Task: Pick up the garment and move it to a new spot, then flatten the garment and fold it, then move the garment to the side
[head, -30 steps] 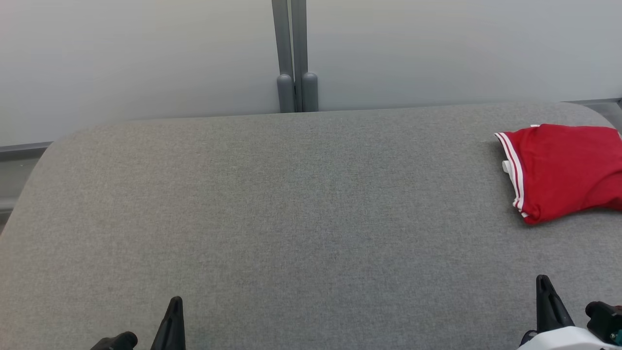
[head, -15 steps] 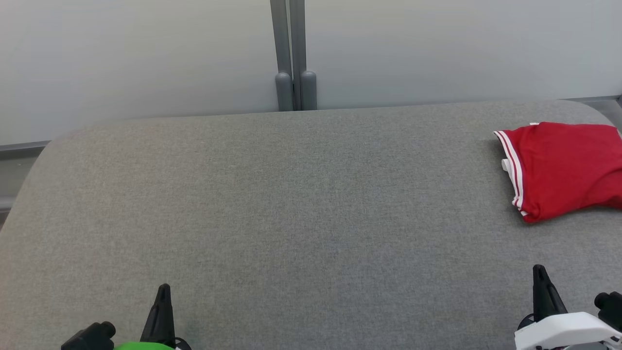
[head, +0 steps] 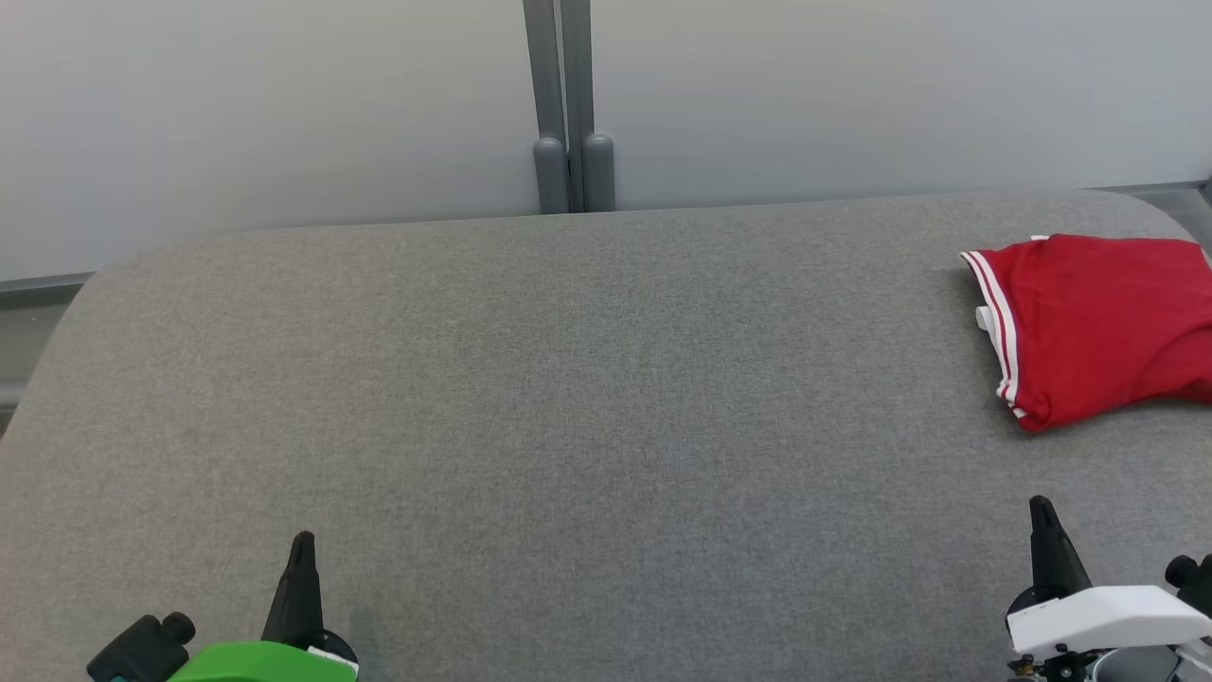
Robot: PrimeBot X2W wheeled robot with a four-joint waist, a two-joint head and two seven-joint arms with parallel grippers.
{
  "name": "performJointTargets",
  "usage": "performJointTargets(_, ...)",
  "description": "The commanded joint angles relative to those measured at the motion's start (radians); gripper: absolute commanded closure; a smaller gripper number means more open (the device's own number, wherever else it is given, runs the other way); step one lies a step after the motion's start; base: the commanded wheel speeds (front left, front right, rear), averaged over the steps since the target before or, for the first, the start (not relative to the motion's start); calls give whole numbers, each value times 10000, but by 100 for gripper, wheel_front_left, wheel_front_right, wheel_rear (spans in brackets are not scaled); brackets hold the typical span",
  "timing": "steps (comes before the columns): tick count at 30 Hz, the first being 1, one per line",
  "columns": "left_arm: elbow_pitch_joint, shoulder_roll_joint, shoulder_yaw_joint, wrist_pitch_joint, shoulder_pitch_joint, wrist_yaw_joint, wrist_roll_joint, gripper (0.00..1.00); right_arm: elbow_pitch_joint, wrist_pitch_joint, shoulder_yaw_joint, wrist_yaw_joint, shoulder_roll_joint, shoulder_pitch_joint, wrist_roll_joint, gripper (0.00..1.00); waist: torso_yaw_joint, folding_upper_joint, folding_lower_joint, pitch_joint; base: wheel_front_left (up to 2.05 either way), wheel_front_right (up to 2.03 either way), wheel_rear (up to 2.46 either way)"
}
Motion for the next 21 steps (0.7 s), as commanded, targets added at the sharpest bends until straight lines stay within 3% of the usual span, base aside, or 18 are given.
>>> performJointTargets(1,-136,96,64,73,-292,-45,-328,100,-121,81,26,-3,-74,-292,354,100,-3,0,0,4,0,0,0)
performJointTargets(21,-167,112,386,676,-721,-70,-2512,100,-81,695,176,-5,-103,-698,2923,100,-51,0,0,75,0,0,0)
